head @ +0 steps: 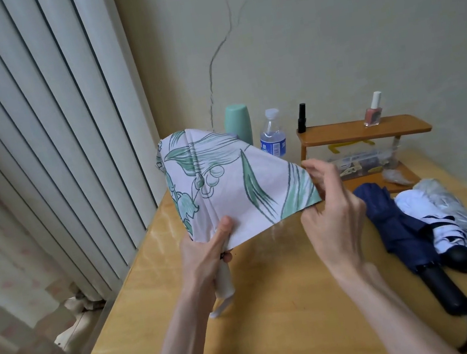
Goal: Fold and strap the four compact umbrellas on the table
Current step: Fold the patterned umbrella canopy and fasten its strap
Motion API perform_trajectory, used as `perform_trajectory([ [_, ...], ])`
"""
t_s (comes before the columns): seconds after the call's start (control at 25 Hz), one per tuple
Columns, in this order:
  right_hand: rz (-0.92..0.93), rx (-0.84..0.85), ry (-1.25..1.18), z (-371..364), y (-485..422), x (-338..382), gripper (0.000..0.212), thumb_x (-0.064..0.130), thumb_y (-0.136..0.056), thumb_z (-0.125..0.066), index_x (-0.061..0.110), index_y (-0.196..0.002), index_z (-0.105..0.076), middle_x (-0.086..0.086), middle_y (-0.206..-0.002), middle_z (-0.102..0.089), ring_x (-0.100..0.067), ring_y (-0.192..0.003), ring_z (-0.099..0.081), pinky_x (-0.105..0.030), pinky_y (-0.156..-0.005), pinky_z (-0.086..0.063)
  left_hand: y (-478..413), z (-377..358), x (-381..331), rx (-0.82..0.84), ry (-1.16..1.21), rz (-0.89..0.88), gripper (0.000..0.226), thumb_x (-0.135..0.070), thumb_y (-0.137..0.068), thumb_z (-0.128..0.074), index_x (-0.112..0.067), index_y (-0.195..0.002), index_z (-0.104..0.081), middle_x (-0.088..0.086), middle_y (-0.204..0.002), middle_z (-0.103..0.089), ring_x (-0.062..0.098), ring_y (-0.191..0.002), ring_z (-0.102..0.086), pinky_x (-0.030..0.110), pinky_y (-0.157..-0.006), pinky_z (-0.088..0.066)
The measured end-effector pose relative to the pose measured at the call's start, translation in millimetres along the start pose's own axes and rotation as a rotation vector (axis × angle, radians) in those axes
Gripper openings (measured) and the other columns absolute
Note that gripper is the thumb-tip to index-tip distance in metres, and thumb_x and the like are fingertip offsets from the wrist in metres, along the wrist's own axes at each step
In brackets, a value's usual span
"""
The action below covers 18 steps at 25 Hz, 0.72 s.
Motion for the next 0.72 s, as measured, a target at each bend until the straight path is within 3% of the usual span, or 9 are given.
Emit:
perform_trajectory([
  [0.08,-0.147,0.069,-0.159,-8.5,-0.5,-10.8,0.04,-0.003,-0.086,-0.076,0.014,-0.122,-0.069,0.003,-0.105,-0.078,-0.013,-0.094,-0.074,-0.037,-0.071,-0.06,1.1,-1.1,0.1,0.004,-0.019,0.01,0.054,-0.059,-0.065,-0.078,-0.014,-0.092,-0.065,-0.003,-0.065,-0.058,0.017,-0.048,-0.055,0.026,-0.046,-0.048],
  [0.16,-0.185,0.069,-0.184,-9.5,-2.2,-18.2,0.027,0.001,-0.087,-0.075,0.015,-0.11,-0.073,0.003,-0.089,-0.076,-0.018,-0.078,-0.071,-0.045,-0.06,-0.057,2.1,-3.4,-0.4,0.0,-0.019,0.011,0.049,-0.057,-0.072,-0.077,-0.014,-0.092,-0.064,0.0,-0.066,-0.057,0.019,-0.05,-0.054,0.026,-0.045,-0.047],
  [0.28,-0.011,-0.084,0.03,6.7,-1.0,-7.3,0.006,0.006,-0.09,-0.075,0.007,-0.095,-0.071,0.001,-0.07,-0.07,-0.02,-0.057,-0.062,-0.038,-0.046,-0.048,0.6,-5.0,2.3,-0.039,0.038,0.001,0.039,-0.04,-0.081,-0.087,-0.01,-0.099,-0.069,-0.004,-0.06,-0.061,0.016,-0.051,-0.052,0.026,-0.047,-0.049],
  [0.36,0.065,-0.204,0.204,15.9,3.9,0.8,0.012,0.002,-0.091,-0.076,0.007,-0.088,-0.065,-0.001,-0.063,-0.063,-0.021,-0.052,-0.058,-0.03,-0.046,-0.038,0.7,-6.4,3.0,-0.052,0.052,-0.017,0.039,-0.033,-0.081,-0.089,-0.008,-0.105,-0.071,-0.007,-0.06,-0.064,0.012,-0.05,-0.052,0.026,-0.047,-0.05],
  [0.44,0.068,-0.221,0.211,16.3,6.5,2.0,0.026,-0.009,-0.087,-0.074,0.011,-0.093,-0.058,-0.001,-0.065,-0.061,-0.022,-0.052,-0.056,-0.027,-0.048,-0.033,1.7,-6.5,1.2,-0.05,0.047,-0.048,0.042,-0.033,-0.08,-0.09,-0.006,-0.106,-0.071,-0.007,-0.06,-0.064,0.011,-0.049,-0.052,0.026,-0.047,-0.049],
  [0.6,0.035,0.116,0.039,-1.9,-3.5,-11.3,0.027,0.009,-0.088,-0.082,0.012,-0.109,-0.064,0.006,-0.091,-0.071,-0.012,-0.07,-0.064,-0.031,-0.056,-0.05,-3.6,3.7,-3.6,-0.039,0.038,-0.084,0.048,-0.038,-0.076,-0.089,-0.005,-0.104,-0.068,-0.006,-0.058,-0.061,0.012,-0.047,-0.05,0.027,-0.047,-0.05],
  [0.72,-0.155,0.657,-0.182,-31.3,-1.3,-28.1,0.061,0.001,-0.085,-0.078,0.035,-0.131,-0.059,0.02,-0.12,-0.069,-0.006,-0.097,-0.07,-0.026,-0.076,-0.06,-6.4,15.5,-6.1,-0.063,0.006,-0.104,0.047,-0.034,-0.079,-0.089,-0.002,-0.105,-0.067,-0.005,-0.056,-0.059,0.015,-0.047,-0.052,0.025,-0.046,-0.048],
])
Point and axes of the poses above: each hand's wrist, its own y-axis away from the middle knuckle, its own z-axis out of the back of the hand, x = y × z, the point moved 7 cm from there along -y, towards the middle knuckle
